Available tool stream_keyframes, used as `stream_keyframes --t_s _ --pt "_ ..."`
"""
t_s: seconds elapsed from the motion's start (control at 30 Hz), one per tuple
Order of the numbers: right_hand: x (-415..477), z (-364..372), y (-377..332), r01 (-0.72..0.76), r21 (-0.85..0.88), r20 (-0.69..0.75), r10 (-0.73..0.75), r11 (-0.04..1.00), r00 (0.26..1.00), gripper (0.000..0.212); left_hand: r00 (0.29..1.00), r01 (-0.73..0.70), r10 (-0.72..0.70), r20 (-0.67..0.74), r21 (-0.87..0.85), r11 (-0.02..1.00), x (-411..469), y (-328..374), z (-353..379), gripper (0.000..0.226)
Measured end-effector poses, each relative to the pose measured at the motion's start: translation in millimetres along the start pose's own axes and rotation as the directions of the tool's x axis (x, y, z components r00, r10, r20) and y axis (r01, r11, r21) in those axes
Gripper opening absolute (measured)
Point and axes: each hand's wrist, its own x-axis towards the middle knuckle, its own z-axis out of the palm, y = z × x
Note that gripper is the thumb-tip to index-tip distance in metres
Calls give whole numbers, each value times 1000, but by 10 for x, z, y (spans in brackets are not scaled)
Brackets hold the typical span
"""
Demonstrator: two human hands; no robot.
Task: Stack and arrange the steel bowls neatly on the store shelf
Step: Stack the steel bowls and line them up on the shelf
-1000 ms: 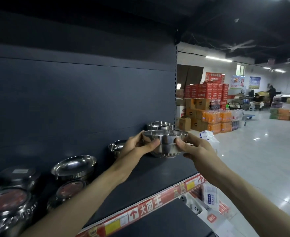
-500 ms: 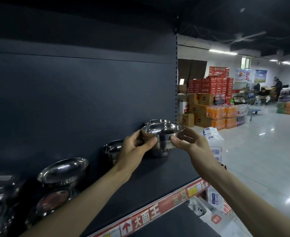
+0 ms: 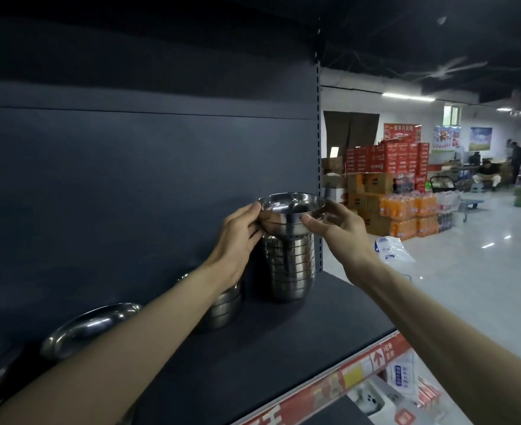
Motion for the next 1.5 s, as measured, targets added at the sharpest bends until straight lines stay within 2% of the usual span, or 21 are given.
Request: stream_keyframes --t_s 0.1,0.3,0.47,0.57,0.73,0.93,1.1,1.23,1.33,1.37,1.5 --pt "120 11 93 -47 -18 45 47 999 998 19 1000 6 -6 17 43 999 121 -27 1 35" --pt "266 53 278 -102 70 115 93 992 989 41 1000 8 -10 24 76 997 365 -157 -30 25" --pt "329 105 420 -114 20 189 109 993 976 37 1000 25 -22 -20 155 988 539 -228 -26 21" --pt "334 126 462 -119 21 223 111 993 968 36 998 55 -55 -7 211 976 607 -283 -14 30" --pt "325 144 543 -125 -44 188 131 991 973 34 995 89 -97 13 290 953 620 -415 -6 35" --pt "366 78 889 -165 -154 151 188 974 970 98 988 141 -152 25 248 958 586 -545 10 38" --pt "332 47 885 -207 -208 144 239 956 960 111 993 108 -115 10 279 954 520 -549 52 38" --pt "225 85 820 -200 -217 149 235 955 961 102 990 142 -138 -38 135 981 485 -559 44 32" --pt "157 87 725 -222 -163 155 247 961 956 43 984 173 -170 -44 67 983 421 -551 52 31" --pt "140 86 700 -220 -125 177 239 968 955 36 984 178 -176 -36 62 982 385 -539 48 30" --pt "63 88 608 -199 -44 191 204 979 960 35 985 172 -172 -14 27 985 147 -421 67 23"
